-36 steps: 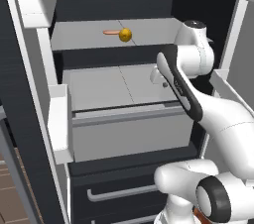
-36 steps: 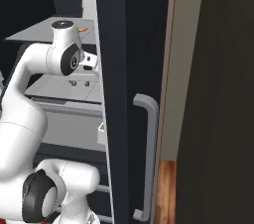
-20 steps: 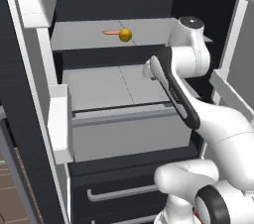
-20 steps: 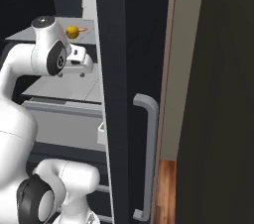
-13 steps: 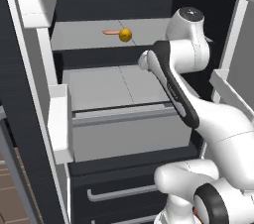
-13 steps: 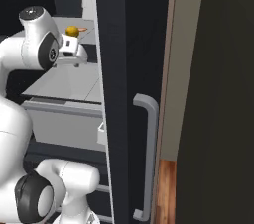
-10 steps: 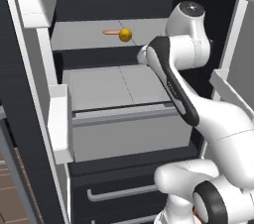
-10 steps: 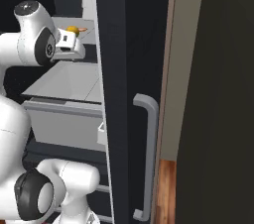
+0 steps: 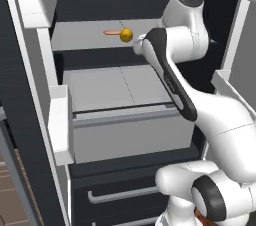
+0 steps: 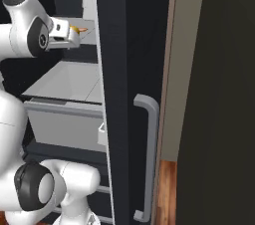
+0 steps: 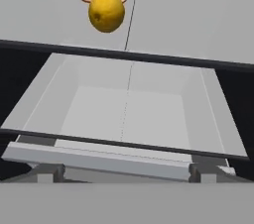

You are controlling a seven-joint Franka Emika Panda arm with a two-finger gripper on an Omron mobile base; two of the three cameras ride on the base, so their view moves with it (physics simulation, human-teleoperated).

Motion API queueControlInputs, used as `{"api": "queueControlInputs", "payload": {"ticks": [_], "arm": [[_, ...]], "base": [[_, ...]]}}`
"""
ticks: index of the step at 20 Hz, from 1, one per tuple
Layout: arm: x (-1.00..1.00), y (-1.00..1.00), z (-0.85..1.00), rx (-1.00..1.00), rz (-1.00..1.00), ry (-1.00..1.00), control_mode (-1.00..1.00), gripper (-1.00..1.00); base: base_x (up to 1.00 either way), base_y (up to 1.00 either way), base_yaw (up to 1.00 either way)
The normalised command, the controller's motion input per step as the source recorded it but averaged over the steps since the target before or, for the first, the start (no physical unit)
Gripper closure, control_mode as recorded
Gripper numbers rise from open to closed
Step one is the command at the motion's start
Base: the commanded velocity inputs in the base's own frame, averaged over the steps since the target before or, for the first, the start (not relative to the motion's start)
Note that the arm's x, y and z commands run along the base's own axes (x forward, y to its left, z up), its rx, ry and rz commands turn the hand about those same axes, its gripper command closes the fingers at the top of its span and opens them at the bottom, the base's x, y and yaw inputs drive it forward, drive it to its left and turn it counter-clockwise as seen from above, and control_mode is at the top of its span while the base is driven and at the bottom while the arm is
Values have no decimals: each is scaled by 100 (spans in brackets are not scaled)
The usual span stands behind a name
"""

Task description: Pick lemon from the fridge and place it on the plate on the counter.

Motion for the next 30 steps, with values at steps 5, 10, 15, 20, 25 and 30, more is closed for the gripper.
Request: {"api": "queueControlInputs", "payload": {"ticks": [5,10,15,20,25,30], "arm": [[33,15,10,3,0,-6,-100,-100],[34,13,14,3,0,-3,-100,-100],[35,13,12,1,0,0,-100,-100],[36,15,0,0,0,0,-100,-100],[36,16,0,0,0,0,-100,-100],[36,3,-9,0,0,0,-100,-100]], "base": [[0,0,0],[0,0,0],[0,0,0],[0,0,0],[0,0,0],[0,0,0]]}}
